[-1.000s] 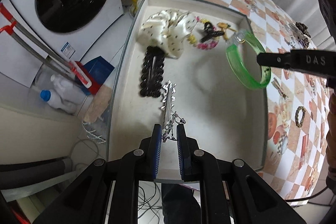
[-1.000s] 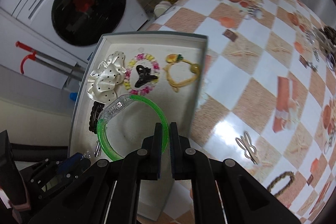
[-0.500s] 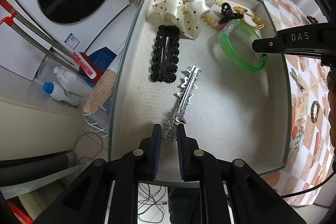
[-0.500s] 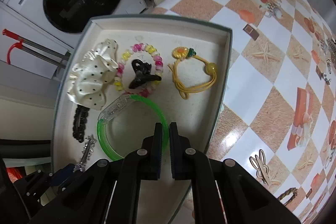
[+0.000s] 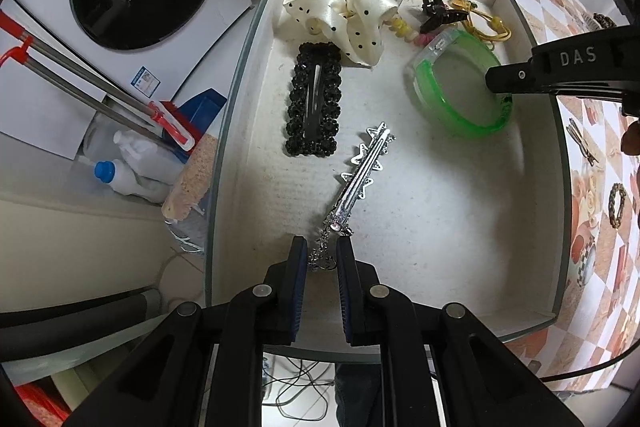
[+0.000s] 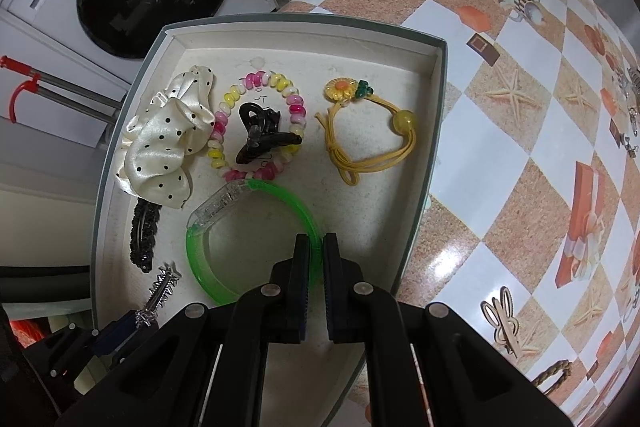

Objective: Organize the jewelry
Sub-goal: 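Lower both items into the tray and open both tools, then reach right tool to braided rope bracelet while left tool reaches beige bunny-ear clip, then close right tool on the rope bracelet while left tool grasps the bunny-ear clip, then lift both items and carry them over the white tray, then lower both items into the tray and open both tools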

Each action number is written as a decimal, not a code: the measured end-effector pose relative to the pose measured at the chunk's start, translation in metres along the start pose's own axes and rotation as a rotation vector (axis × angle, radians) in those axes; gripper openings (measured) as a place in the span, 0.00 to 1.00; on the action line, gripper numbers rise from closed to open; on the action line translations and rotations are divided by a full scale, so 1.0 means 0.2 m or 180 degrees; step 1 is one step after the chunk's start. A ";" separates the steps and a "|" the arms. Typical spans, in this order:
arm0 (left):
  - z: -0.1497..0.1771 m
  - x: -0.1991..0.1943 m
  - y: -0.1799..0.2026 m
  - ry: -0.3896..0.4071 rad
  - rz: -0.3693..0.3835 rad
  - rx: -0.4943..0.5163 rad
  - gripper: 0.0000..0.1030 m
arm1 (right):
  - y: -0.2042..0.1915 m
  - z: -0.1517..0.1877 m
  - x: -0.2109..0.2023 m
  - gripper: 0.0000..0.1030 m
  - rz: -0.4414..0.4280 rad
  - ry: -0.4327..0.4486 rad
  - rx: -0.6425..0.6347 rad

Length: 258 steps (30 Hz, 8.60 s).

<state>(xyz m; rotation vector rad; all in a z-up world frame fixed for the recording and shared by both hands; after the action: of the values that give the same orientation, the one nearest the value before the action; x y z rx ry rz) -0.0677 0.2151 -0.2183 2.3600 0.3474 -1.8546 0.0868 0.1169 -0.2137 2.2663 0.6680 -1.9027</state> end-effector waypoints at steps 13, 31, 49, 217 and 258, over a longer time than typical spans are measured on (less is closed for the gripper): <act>-0.07 -0.11 0.06 0.0172 -0.0059 0.0169 0.92 | 0.09 0.00 -0.23 0.42 -0.0280 0.0256 0.0219; -0.32 -0.28 0.62 0.0485 0.0286 0.1009 0.92 | 0.84 0.52 -0.57 0.61 0.0182 0.0480 0.1553; -0.40 -0.12 1.13 -0.0034 0.0731 0.0795 0.92 | 1.16 0.93 -0.53 0.78 0.0474 0.0418 0.2458; -0.04 -0.07 0.15 -0.0217 0.0536 0.0058 0.24 | -0.10 0.29 -0.33 0.06 -0.0706 -0.0319 0.0230; -0.05 -0.04 0.18 -0.0210 0.0251 0.0224 0.54 | 0.00 0.28 -0.20 0.55 -0.0795 -0.0400 0.0658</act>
<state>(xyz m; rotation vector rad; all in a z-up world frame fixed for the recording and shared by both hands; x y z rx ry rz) -0.0508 0.1814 -0.2099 2.3140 0.1826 -1.9334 0.0314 0.0857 -0.1865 2.2438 0.8043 -2.3070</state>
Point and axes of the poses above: each gripper's, at about its wrist camera, not at the fingertips, and x roughly the way its jaws point, y to its right, z to its underside, the point moved 6 cm from there along x, roughly the way its jaws point, and after that the axes turned 4 degrees about y, right-handed, at the moved point
